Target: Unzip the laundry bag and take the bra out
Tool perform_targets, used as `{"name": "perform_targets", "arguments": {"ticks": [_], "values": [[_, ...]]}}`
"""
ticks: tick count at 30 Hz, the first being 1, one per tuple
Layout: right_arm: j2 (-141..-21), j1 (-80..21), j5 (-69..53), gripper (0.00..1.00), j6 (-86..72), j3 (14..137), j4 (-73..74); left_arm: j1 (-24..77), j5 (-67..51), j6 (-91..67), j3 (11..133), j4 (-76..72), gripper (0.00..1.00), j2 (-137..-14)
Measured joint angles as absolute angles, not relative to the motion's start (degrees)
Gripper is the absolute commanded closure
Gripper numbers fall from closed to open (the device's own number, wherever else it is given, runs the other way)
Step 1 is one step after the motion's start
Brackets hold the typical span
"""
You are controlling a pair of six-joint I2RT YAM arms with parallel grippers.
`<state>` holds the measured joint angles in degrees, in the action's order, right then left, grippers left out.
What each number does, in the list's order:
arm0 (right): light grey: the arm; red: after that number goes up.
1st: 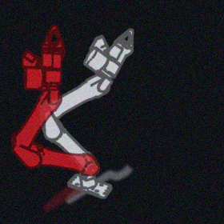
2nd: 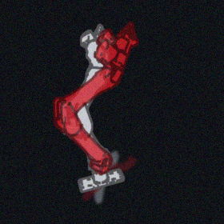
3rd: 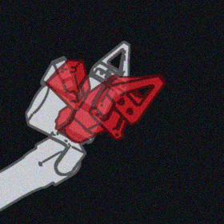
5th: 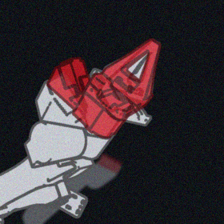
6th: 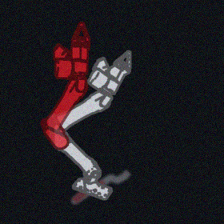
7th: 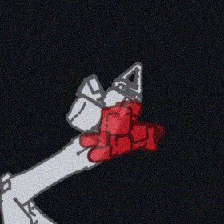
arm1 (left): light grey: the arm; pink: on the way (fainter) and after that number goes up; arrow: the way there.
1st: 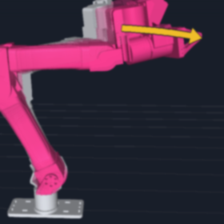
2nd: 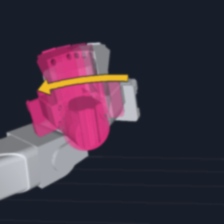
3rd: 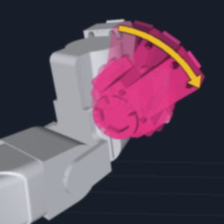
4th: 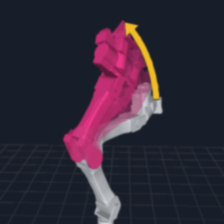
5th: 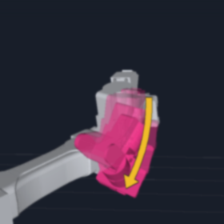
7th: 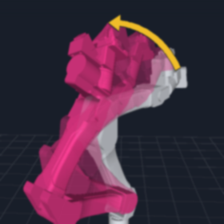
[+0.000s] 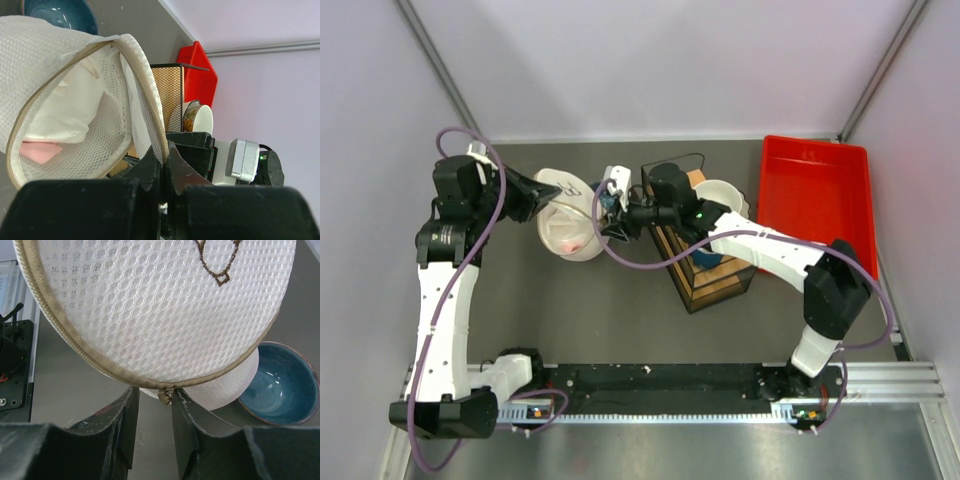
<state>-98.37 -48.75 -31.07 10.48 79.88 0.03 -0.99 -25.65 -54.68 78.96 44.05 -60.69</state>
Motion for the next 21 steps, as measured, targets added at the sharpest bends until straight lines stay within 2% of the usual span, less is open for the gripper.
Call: {"name": "perform_targets", "arguments": {"ticks": [6, 15, 21], "values": [[-98.08, -48.75, -31.16, 0.99, 9.89, 79.92, 0.45, -1.04, -26.33, -54.65, 78.85, 43.72, 1.0, -60.66], [-98.08, -48.73, -29.67, 1.0, 10.24, 79.92, 0.97, -1.78, -27.0, -54.0, 78.3, 43.7, 1.0, -60.66], [-98.08, -46.83, -29.08, 1.0, 11.35, 79.92, 0.69, -6.02, -29.8, -51.13, 78.48, 45.43, 1.0, -60.69]]}}
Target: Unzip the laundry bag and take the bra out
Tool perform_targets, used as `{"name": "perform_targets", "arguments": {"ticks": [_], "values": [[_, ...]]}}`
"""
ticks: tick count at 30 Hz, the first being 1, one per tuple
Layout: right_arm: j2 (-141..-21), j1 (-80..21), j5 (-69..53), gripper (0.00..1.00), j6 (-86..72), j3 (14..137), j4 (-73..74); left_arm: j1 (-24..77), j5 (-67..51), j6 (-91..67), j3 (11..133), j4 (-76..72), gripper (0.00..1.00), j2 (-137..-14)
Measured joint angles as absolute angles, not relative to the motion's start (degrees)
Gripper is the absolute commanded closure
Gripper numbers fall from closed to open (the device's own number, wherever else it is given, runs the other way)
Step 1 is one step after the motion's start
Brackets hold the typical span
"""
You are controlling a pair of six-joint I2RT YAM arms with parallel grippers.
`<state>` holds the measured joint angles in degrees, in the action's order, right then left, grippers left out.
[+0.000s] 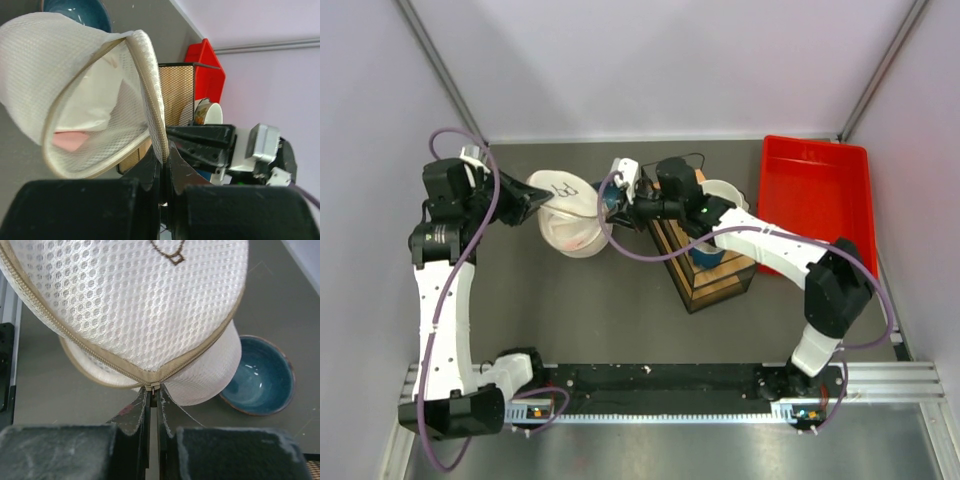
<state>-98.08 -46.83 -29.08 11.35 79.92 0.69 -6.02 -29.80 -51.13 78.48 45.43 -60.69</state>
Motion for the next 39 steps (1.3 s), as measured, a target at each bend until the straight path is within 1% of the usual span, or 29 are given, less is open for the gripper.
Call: {"name": "perform_targets", "arguments": {"ticks": [4, 7, 13, 17, 27, 30, 31, 33, 34, 37, 39], "values": [[-98.24, -44.82, -31.46, 1.0, 11.38, 80.82, -0.43, -8.1, -32.84, -47.62, 79.15, 47.79, 1.0, -61.63], [-99.85, -44.42, -33.19, 1.0, 11.33, 84.18, 1.37, -8.62, -34.28, -44.82, 80.12, 48.25, 1.0, -62.7], [-106.76, -43.94, -38.5, 1.0, 12.38, 94.96, 8.91, -9.08, -35.42, -40.36, 81.01, 48.75, 1.0, -62.96], [-108.49, -43.94, -39.59, 1.0, 14.04, 97.36, 12.47, -9.52, -36.49, -39.0, 81.87, 49.39, 1.0, -62.94], [-108.49, -43.97, -36.36, 1.0, 21.15, 99.88, 16.84, -10.48, -40.29, -37.17, 82.5, 49.76, 1.0, -63.13], [-108.49, -43.97, -34.63, 1.0, 21.15, 100.31, 15.57, -10.48, -42.06, -37.43, 80.53, 47.81, 1.0, -62.39], [-108.49, -43.97, -34.02, 0.97, 20.6, 100.29, 14.37, -10.48, -42.81, -37.8, 79.15, 46.61, 1.0, -61.87], [-108.51, -43.97, -31.88, 0.83, 19.25, 100.22, 12.34, -10.52, -43.59, -38.48, 76.93, 45.41, 1.0, -60.88], [-108.51, -43.94, -30.44, 0.68, 18.33, 100.27, 11.42, -10.52, -43.94, -38.85, 75.94, 44.91, 1.0, -60.49], [-108.57, -43.94, -24.86, 0.58, 15.05, 100.47, 9.5, -10.52, -43.9, -39.05, 75.16, 44.84, 1.0, -60.01], [-108.57, -43.81, -22.06, 0.57, 12.91, 100.49, 8.58, -10.52, -43.86, -39.07, 75.16, 44.8, 1.0, -59.7]]}}
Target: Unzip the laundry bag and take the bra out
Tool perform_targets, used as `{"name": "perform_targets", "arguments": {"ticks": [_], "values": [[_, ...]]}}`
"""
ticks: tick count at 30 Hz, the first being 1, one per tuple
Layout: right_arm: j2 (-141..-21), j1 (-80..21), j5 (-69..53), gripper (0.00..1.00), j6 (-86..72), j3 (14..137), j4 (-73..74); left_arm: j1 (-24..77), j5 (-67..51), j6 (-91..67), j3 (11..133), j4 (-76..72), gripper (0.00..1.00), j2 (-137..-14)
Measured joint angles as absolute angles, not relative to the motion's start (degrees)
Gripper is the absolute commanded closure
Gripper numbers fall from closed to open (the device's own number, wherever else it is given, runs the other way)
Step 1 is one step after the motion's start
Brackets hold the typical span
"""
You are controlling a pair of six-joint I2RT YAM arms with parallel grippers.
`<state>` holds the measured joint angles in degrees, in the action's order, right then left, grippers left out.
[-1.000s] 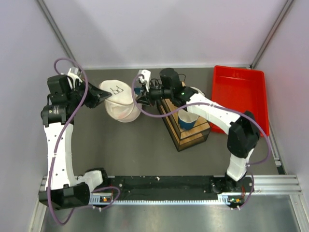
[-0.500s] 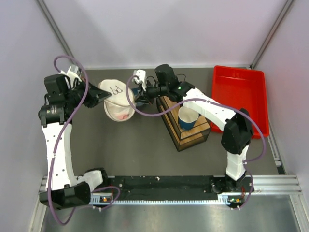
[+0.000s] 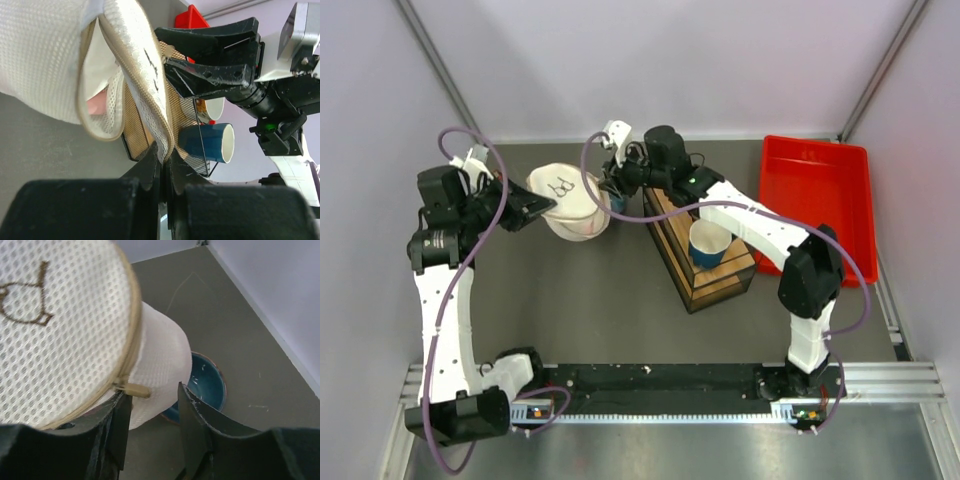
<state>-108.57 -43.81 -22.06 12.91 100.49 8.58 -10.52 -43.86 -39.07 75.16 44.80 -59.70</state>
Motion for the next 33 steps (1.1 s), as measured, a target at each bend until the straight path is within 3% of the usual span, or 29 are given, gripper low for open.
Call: {"name": "perform_targets", "arguments": {"ticks": [11, 18, 28, 31, 33], "values": [[-100.95, -44.8, -16.38, 0.54, -1.15, 88.97, 1.28, -10.52, -41.69, -43.57, 71.0, 42.96, 1.0, -58.15], [-93.73, -50.02, -15.31, 0.3, -0.4, 81.6, -6.0, -10.46, -37.56, -48.93, 68.97, 41.76, 1.0, -57.76], [-90.98, -59.2, -13.78, 0.3, 12.58, 76.58, -10.39, -10.46, -32.84, -54.85, 67.68, 41.08, 1.0, -56.88], [-91.72, -60.73, -13.52, 0.34, 14.81, 76.64, -12.67, -10.46, -32.58, -55.7, 67.68, 41.12, 1.0, -56.84], [-93.3, -61.01, -13.04, 0.46, 15.84, 77.21, -14.0, -10.46, -32.32, -55.94, 67.68, 41.15, 1.0, -56.66]]}}
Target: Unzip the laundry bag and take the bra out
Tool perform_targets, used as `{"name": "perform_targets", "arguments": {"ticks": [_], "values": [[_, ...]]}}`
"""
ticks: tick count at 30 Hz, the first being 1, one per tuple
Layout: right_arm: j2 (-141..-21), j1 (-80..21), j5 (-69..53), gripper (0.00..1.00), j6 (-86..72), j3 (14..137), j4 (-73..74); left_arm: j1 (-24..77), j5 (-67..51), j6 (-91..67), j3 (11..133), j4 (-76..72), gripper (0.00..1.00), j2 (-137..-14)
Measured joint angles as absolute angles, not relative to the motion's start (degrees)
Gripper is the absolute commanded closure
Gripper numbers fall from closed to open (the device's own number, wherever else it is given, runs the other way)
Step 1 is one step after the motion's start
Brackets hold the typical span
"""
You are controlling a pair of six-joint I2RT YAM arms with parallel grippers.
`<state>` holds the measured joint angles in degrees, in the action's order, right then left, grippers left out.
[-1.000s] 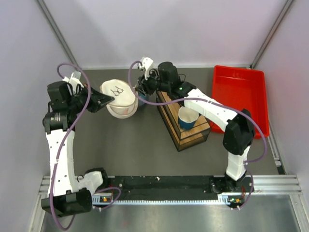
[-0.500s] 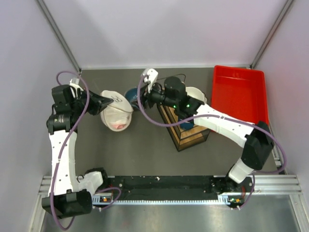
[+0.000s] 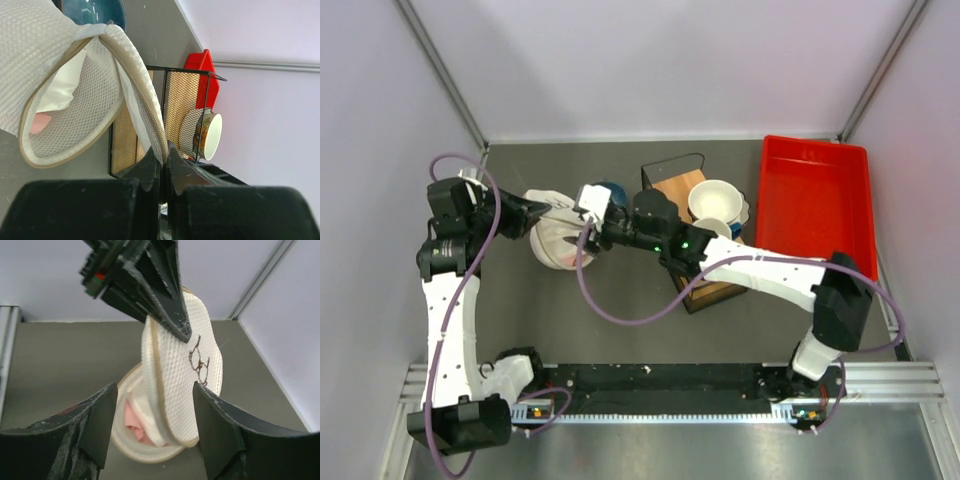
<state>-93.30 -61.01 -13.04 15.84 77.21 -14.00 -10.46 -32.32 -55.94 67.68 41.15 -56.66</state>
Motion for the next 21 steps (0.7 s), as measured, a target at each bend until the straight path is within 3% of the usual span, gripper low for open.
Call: {"name": "perform_targets", "arguments": {"ticks": [1, 2, 4, 10, 11, 12, 15, 16, 21], "values": [[-94.54, -60.99, -12.67, 0.53, 16.51, 78.06, -14.24, -10.46, -32.23, -56.05, 67.68, 41.15, 1.0, -56.53], [-95.94, -60.97, -12.21, 0.71, 16.97, 79.02, -14.57, -10.46, -32.12, -56.1, 67.68, 41.17, 1.0, -56.34], [-98.35, -60.95, -11.46, 0.98, 18.04, 80.77, -14.83, -10.46, -32.08, -56.16, 67.68, 41.19, 1.0, -55.96], [-100.95, -61.28, -10.66, 1.0, 19.92, 83.4, -13.89, -10.83, -31.27, -56.62, 67.68, 40.34, 1.0, -55.64], [-100.95, -61.1, -10.85, 1.0, 19.9, 84.05, -13.04, -10.94, -31.35, -56.64, 67.68, 40.14, 0.9, -55.64], [-100.95, -60.82, -11.7, 1.0, 19.7, 85.12, -11.44, -11.42, -31.92, -56.45, 67.77, 39.92, 0.64, -55.64], [-101.51, -58.33, -18.2, 1.0, 16.25, 89.86, -6.04, -13.17, -34.15, -52.64, 70.28, 42.09, 0.17, -56.71], [-102.15, -56.34, -22.31, 1.0, 14.13, 92.84, -3.77, -14.31, -35.11, -50.46, 72.03, 43.27, 0.07, -57.67], [-104.73, -46.72, -36.47, 1.0, 6.48, 103.33, 3.53, -20.43, -37.8, -39.88, 79.15, 46.48, 0.01, -62.74]]}}
